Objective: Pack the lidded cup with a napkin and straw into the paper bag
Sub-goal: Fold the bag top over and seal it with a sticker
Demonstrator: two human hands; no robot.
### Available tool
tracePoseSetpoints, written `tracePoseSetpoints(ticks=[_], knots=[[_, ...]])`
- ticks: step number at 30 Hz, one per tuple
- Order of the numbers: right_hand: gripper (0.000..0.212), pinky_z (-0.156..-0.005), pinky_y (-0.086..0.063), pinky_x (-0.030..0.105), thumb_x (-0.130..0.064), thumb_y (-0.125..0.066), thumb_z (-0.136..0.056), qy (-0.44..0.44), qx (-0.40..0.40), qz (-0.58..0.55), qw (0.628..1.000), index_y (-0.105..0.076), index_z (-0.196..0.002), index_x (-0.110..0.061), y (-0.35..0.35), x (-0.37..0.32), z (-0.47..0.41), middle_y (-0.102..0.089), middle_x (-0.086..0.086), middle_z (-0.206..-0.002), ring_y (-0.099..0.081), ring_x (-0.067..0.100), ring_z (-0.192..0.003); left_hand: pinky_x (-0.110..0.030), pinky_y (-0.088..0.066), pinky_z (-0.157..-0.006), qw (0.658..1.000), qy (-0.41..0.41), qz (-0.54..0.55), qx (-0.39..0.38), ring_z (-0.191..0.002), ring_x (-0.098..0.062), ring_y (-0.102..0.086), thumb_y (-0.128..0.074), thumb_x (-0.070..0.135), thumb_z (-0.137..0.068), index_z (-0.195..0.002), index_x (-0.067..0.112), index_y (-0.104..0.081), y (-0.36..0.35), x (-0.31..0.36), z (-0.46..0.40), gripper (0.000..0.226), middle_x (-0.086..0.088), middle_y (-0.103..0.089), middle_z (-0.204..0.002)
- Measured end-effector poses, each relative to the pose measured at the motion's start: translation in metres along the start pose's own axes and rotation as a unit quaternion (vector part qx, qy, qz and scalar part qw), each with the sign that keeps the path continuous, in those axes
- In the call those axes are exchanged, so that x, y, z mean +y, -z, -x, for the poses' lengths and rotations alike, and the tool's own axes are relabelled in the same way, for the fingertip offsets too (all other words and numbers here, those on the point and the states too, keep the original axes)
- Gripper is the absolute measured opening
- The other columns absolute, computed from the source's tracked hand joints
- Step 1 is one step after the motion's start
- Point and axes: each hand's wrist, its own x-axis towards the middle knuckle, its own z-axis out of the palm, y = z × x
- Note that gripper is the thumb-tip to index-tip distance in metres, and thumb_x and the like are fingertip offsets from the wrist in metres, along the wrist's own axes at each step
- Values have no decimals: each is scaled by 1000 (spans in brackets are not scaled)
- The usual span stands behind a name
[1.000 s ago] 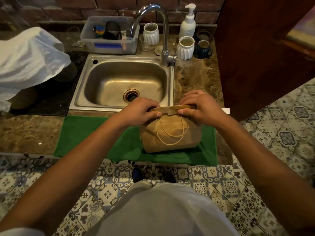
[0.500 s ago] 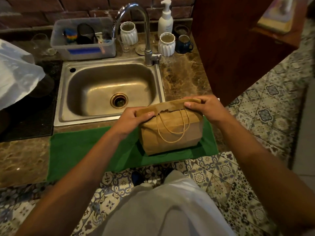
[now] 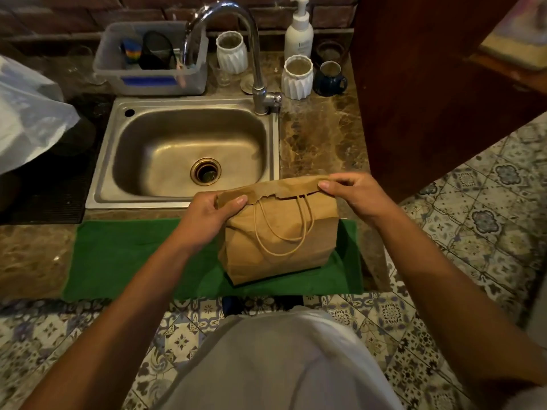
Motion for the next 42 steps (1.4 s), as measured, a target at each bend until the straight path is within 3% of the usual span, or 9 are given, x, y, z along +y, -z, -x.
tracePoseSetpoints(ticks=[4,7,9,13,23,27,29,34,42], knots=[[29,-82,-58,25,-21,-73,-87,-5,46,-105,993,-73,-115,-17,34,3,-4,-76,11,-118,-72,18,-104,-36,-55,-81,998,19,-10,51,-79,-10,-71,-71,32,-91,-82,21,-76,-13,7,6,15,10,-77,-77],[25,-71,-57,27,-27,-78,-87,-40,227,21,973,-76,-111,-21,76,29,-12,-77,9,-110,-70,16,-90,-30,-54,-74,998,19,-19,64,-73,-3,-70,-69,27,-94,-84,19,-75,-21,13,11,14,12,-77,-74],[33,-84,-60,39,-34,-78,-87,-95,304,125,940,-75,-116,-18,100,52,-18,-76,8,-112,-71,20,-97,-24,-54,-69,997,19,-14,74,-71,-2,-70,-68,27,-94,-85,18,-75,-26,16,12,14,11,-77,-73],[57,-99,-48,45,-44,-70,-93,-211,260,230,914,-63,-132,-3,114,87,-22,-66,18,-131,-61,36,-122,-15,-53,-62,997,10,-24,78,-68,-2,-69,-67,27,-96,-84,16,-74,-33,21,12,17,11,-76,-72],[41,-79,-51,34,-41,-77,-85,-267,283,230,892,-78,-110,-10,128,112,-39,-75,13,-111,-70,30,-99,-20,-52,-63,996,3,-26,91,-71,-10,-67,-68,20,-96,-86,10,-75,-38,21,18,16,1,-73,-77],[59,-87,-59,47,-57,-77,-75,-280,263,210,899,-74,-111,-10,140,136,-46,-75,13,-107,-72,30,-94,-21,-51,-61,995,11,-28,92,-66,-8,-65,-68,21,-96,-80,13,-74,-40,22,21,19,6,-71,-69],[56,-87,-61,50,-54,-79,-74,-275,266,207,901,-76,-108,-10,143,143,-51,-76,15,-107,-73,30,-94,-26,-52,-66,994,25,-25,99,-70,-11,-67,-69,24,-95,-83,11,-75,-40,21,23,19,2,-74,-73],[21,-75,-49,32,-28,-76,-89,-215,281,220,909,-78,-101,-11,123,110,-43,-75,11,-102,-68,24,-88,-29,-53,-71,993,48,-27,106,-72,-11,-68,-69,26,-95,-80,16,-74,-42,23,29,19,-1,-74,-78],[20,-75,-51,32,-31,-72,-92,-85,273,271,919,-78,-103,-15,111,68,-38,-77,8,-101,-70,22,-85,-33,-54,-74,992,46,-26,113,-73,-11,-70,-70,28,-94,-82,16,-76,-43,22,31,18,3,-76,-76]])
